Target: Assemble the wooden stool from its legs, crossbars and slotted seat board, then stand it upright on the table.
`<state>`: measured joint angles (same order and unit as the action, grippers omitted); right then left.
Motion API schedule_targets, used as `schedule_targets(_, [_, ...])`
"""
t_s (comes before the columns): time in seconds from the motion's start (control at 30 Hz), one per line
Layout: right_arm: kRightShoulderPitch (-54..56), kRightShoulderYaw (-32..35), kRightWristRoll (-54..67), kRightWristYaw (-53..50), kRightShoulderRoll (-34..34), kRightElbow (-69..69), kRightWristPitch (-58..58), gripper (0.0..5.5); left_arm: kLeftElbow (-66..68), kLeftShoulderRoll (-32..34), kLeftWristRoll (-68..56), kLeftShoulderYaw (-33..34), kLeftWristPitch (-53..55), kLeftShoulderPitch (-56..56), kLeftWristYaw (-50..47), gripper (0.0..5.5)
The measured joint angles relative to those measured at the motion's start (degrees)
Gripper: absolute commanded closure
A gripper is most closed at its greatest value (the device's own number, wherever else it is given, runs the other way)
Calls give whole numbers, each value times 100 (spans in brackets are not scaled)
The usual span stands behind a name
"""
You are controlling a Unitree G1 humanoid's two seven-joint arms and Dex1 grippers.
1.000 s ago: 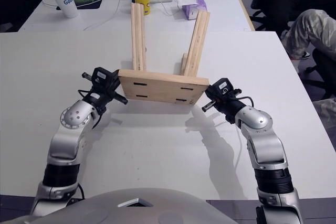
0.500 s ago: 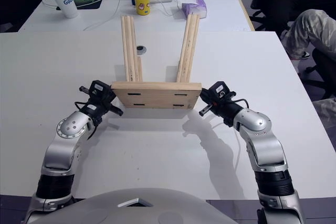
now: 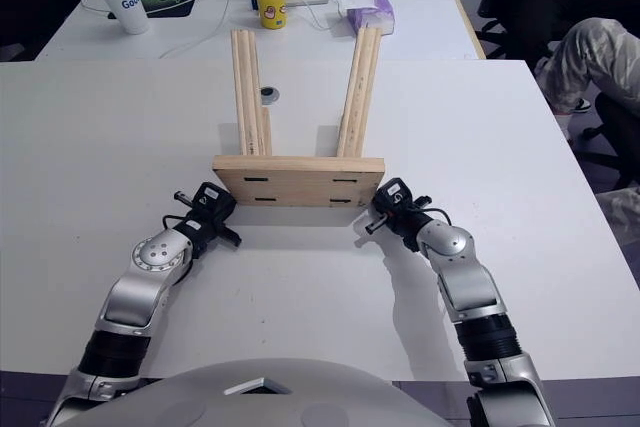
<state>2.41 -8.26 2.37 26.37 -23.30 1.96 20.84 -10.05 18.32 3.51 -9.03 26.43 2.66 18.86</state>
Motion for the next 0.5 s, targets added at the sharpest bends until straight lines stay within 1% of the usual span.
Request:
schedule_targets(0.33, [1,-2,-46,-87,88,-85,-121,548,46,-2,21,-49,38,-122,-16,550])
schedule_targets(0.5, [-89,-1,-37,-83,169,126,49,548,-166,-60,50,-89,338,-122,-77,550])
